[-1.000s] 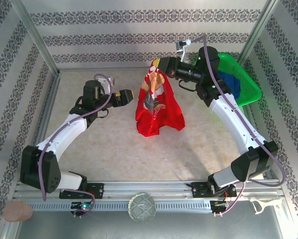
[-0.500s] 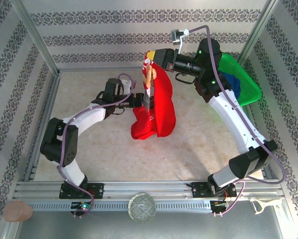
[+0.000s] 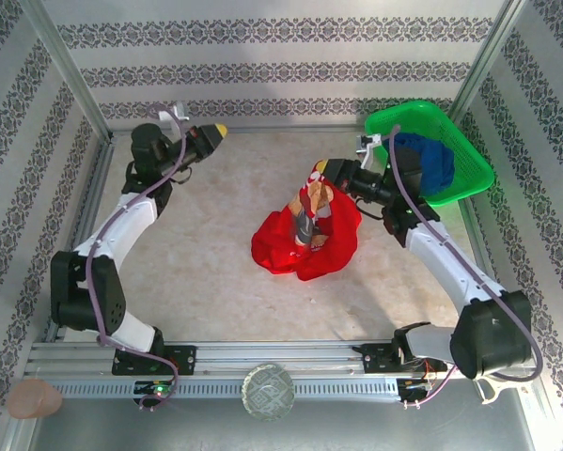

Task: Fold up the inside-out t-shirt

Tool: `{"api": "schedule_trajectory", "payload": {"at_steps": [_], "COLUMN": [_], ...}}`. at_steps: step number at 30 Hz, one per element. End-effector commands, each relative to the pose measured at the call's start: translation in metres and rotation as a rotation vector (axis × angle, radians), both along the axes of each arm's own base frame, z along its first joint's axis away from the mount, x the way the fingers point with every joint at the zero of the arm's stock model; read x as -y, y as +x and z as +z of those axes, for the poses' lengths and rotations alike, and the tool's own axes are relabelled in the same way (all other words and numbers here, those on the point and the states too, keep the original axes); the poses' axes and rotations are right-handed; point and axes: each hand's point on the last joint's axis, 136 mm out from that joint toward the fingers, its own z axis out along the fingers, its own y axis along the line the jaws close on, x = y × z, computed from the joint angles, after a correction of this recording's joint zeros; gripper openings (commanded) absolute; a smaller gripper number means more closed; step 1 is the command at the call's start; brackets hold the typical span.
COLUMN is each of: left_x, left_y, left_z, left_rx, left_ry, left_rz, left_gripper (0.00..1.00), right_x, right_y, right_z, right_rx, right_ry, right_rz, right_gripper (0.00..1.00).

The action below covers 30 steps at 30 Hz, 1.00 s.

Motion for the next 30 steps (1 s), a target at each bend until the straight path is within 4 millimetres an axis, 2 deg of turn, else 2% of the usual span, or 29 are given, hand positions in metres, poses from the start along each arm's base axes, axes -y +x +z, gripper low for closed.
{"api": "schedule_trajectory", "payload": {"at_steps": [1,5,7,9,12,14,16,18,19,21,22,24,25,26,27,28,29,30], "left_x": [0.010,0.032,0.047,0.052,0.040,0.028,0.018,0.006,0.001,-0.008,-0.012,-0.018,-0.019,-0.020,-0.021,-0.021,-0.020,-0.018], "left_y": [-0.013,-0.034,-0.044,-0.046,-0.041,-0.038,-0.039,-0.041,-0.043,-0.047,-0.049,-0.051,-0.052,-0.053,-0.053,-0.054,-0.054,-0.055], "left_z": [-0.006,-0.043,-0.060,-0.075,-0.082,-0.078,-0.071,-0.063,-0.060,-0.055,-0.054,-0.054,-0.054,-0.056,-0.057,-0.059,-0.062,-0.064], "left_rx": [-0.012,-0.009,-0.012,-0.041,-0.069,-0.075,-0.069,-0.060,-0.055,-0.043,-0.044,-0.048,-0.053,-0.058,-0.061,-0.067,-0.075,-0.081], "left_ry": [0.065,0.142,0.179,0.196,0.181,0.195,0.209,0.231,0.249,0.271,0.277,0.281,0.282,0.283,0.283,0.282,0.282,0.282], "left_rz": [-0.037,-0.090,-0.118,-0.110,-0.046,0.008,0.046,0.088,0.107,0.131,0.141,0.150,0.150,0.147,0.145,0.140,0.133,0.119], "left_gripper": [0.36,0.56,0.62,0.63,0.65,0.67,0.68,0.70,0.71,0.72,0.72,0.73,0.74,0.74,0.74,0.74,0.75,0.75], "right_x": [-0.005,-0.022,-0.031,-0.041,-0.052,-0.060,-0.064,-0.064,-0.063,-0.062,-0.059,-0.053,-0.045,-0.029,-0.013,0.008,0.025,0.041], "right_y": [0.007,0.014,0.020,0.029,0.041,0.044,0.041,0.031,0.023,0.004,-0.010,-0.039,-0.053,-0.066,-0.076,-0.087,-0.096,-0.108], "right_z": [0.051,0.083,0.096,0.115,0.150,0.169,0.173,0.159,0.143,0.091,0.059,-0.020,-0.067,-0.110,-0.144,-0.179,-0.201,-0.221], "right_rx": [0.181,0.220,0.231,0.249,0.300,0.335,0.354,0.350,0.337,0.289,0.262,0.168,0.109,0.047,-0.013,-0.093,-0.156,-0.207], "right_ry": [0.052,0.067,0.071,0.092,0.123,0.136,0.135,0.112,0.089,0.019,-0.034,-0.150,-0.230,-0.308,-0.369,-0.411,-0.429,-0.446], "right_rz": [0.021,0.083,0.098,0.114,0.131,0.144,0.156,0.160,0.153,0.123,0.105,0.066,0.024,-0.042,-0.103,-0.171,-0.227,-0.263], "right_gripper": [0.00,0.00,0.00,0.00,0.00,0.00,0.00,0.00,0.00,0.00,0.00,0.00,0.00,0.07,0.27,0.53,0.70,0.74]}}
